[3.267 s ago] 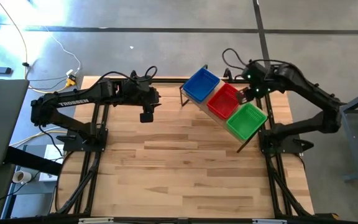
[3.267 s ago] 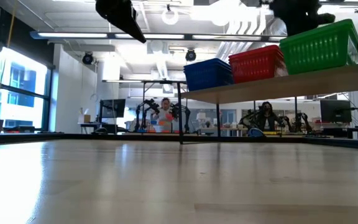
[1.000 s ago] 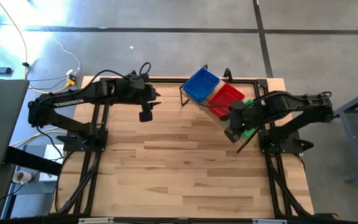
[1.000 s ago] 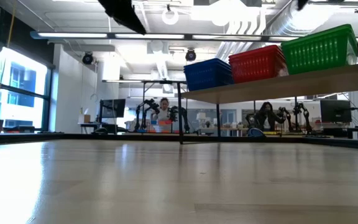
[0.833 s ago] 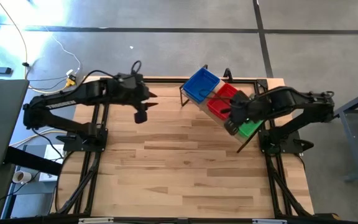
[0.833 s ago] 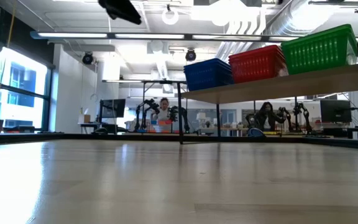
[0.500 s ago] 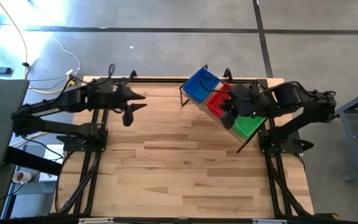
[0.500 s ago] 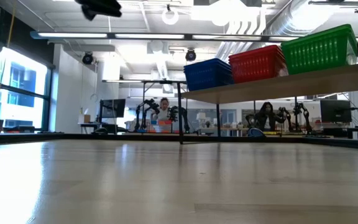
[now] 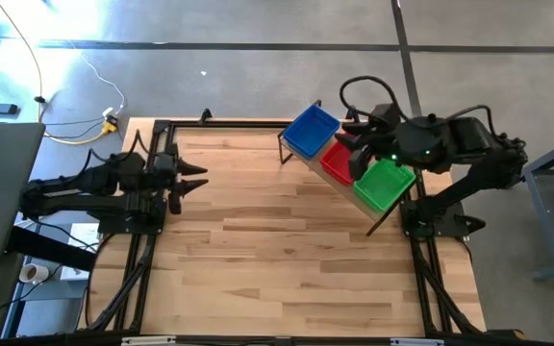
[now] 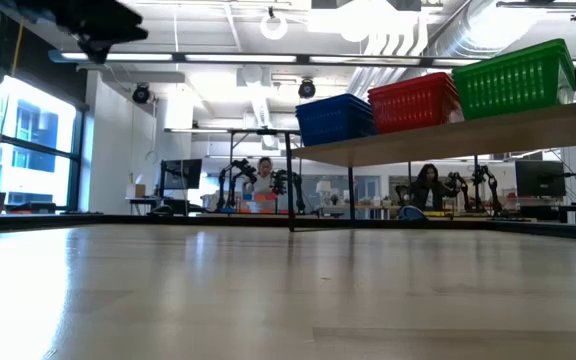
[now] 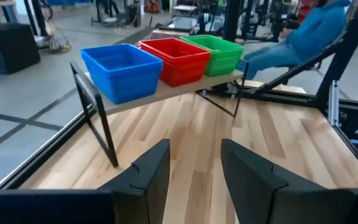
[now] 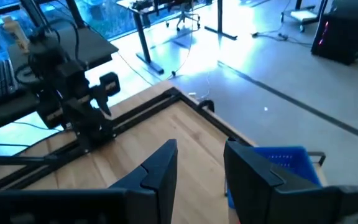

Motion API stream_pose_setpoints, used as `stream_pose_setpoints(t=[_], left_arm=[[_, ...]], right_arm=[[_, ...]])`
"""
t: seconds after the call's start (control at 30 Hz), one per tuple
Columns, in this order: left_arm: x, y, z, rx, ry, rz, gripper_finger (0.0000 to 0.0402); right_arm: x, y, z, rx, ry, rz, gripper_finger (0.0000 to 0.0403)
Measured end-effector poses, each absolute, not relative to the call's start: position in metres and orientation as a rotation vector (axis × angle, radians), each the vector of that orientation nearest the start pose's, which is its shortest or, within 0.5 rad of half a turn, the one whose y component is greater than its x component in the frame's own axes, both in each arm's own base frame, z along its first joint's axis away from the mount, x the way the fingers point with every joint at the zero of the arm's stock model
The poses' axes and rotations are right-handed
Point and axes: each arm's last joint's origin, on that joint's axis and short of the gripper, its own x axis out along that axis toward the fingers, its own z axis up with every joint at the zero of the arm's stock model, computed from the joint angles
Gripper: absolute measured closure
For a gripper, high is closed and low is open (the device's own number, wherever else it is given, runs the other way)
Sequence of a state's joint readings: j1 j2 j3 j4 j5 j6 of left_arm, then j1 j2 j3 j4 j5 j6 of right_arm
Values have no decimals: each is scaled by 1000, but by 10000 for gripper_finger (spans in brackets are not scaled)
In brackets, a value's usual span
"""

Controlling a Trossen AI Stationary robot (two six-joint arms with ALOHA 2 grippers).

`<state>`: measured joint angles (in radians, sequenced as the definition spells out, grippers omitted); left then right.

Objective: Stack baskets on shelf by color
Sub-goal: Return to Home Position

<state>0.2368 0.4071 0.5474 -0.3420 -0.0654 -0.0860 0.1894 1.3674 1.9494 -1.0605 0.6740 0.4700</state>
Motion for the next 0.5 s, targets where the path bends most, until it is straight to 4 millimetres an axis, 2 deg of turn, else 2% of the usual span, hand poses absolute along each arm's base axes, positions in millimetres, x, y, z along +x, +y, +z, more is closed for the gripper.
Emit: stream_pose_setpoints(t=[0.17,0.33,0.4,0.5], left_arm=[[86,21,256,-105,138,330,268],[70,16,239,-114,52,312,268],[65,15,234,-127,15,306,268],[67,15,225,-128,74,305,268]], right_arm=[[214,22,512,225,292,-584,284],[209,21,506,184,332,-594,284],[203,19,505,177,344,-622,284],[185,15,507,192,340,-665,284]])
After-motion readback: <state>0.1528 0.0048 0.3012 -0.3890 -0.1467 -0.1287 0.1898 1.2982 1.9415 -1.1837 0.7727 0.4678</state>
